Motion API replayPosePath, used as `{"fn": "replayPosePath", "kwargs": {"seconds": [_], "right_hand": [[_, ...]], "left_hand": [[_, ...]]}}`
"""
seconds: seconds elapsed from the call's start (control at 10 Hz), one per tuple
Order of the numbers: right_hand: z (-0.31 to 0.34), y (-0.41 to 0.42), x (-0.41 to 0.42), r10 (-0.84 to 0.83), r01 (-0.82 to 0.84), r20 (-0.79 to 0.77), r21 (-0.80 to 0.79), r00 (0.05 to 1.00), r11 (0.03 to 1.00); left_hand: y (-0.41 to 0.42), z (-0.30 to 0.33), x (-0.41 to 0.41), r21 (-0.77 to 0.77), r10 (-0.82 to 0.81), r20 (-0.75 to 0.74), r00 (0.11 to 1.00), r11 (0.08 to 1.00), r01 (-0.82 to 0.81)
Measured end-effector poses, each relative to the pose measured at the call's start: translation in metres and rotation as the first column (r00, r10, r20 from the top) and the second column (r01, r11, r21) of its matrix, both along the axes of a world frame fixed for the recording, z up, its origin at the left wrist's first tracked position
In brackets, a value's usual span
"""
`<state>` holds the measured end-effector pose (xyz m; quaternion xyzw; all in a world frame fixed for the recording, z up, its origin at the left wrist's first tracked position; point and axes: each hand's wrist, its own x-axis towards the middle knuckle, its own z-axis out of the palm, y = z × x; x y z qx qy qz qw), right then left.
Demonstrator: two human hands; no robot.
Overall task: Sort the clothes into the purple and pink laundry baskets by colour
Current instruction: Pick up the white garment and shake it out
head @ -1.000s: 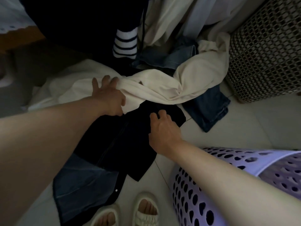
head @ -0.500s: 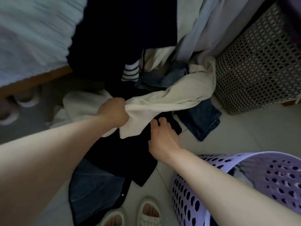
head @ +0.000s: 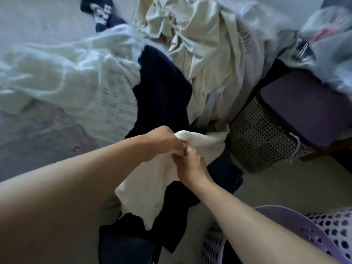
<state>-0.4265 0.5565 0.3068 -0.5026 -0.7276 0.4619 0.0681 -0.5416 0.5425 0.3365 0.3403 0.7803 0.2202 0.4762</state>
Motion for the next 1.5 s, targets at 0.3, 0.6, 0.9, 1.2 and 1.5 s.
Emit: {"fn": "replayPosePath", "kwargs": {"seconds": [0.3,0.6,0.9,1.2,1.5], "right_hand": [[0.124,-0.006,0.014,-0.307,0.312,-0.143,0.017,0.941,0.950],[0.251,-0.007,0.023,-0.519,0.497,-0.284,-0.152,0.806,0.854],[0.387,-0.011,0.057,-0.696,0.426,-0.515,-0.553,0.501,0.716],[0.470,0.001,0.098,-0.683,0.474,-0.567,-0.494,0.460,0.729],[0.532,0.008,0.147,-0.580,0.491,-0.584,-0.326,0.568,0.808]], "left_hand": [[-0.007,0.148,-0.007,0.007,-0.304,-0.225,0.926,0.949,0.314],[-0.023,0.258,0.001,0.216,-0.051,-0.322,0.945,0.968,0.126],[-0.065,0.315,0.005,0.237,0.020,-0.228,0.974,0.971,0.035],[-0.067,0.438,0.031,0.617,0.219,-0.056,0.974,0.775,-0.139],[-0.050,0.554,0.073,0.693,0.238,0.023,0.971,0.697,-0.187]]}}
